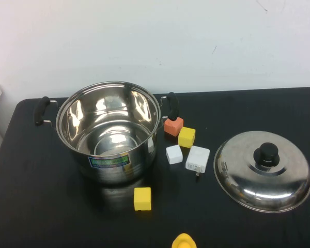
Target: Cover the pot
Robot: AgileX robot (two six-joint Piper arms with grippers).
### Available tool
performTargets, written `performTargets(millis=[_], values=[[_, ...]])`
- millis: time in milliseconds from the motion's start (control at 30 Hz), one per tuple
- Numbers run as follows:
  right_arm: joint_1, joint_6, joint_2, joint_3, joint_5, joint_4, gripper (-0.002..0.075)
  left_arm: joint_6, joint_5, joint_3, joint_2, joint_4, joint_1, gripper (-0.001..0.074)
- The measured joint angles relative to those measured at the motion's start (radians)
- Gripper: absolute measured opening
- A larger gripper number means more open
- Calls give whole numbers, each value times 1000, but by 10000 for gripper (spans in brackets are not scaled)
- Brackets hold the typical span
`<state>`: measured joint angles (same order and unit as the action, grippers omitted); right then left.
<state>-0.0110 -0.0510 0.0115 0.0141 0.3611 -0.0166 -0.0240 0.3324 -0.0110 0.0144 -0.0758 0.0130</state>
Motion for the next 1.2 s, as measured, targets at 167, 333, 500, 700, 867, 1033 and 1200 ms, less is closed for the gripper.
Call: performTargets(millis=[167, 333, 500, 700, 867, 1033, 1200], values=[[0, 0, 0, 0, 0, 0, 29, 0, 0, 0, 0, 0, 0, -1], [0, 0, 0, 0, 0, 0, 29, 0, 0, 0, 0, 0, 0, -1], [0, 0, 0, 0, 0, 0, 29, 0, 0, 0, 0, 0, 0, -1], [0, 0, 0, 0, 0, 0, 29, -2, 0, 0, 0, 0, 0, -1], [0, 0, 0, 0, 0, 0, 29, -2, 0, 0, 0, 0, 0, -1], [0, 0, 0, 0, -2, -24, 29, -2, 0, 0, 0, 0, 0, -1], [0, 132, 0, 7, 2, -396, 29, -2, 0, 0, 0, 0, 0, -1]])
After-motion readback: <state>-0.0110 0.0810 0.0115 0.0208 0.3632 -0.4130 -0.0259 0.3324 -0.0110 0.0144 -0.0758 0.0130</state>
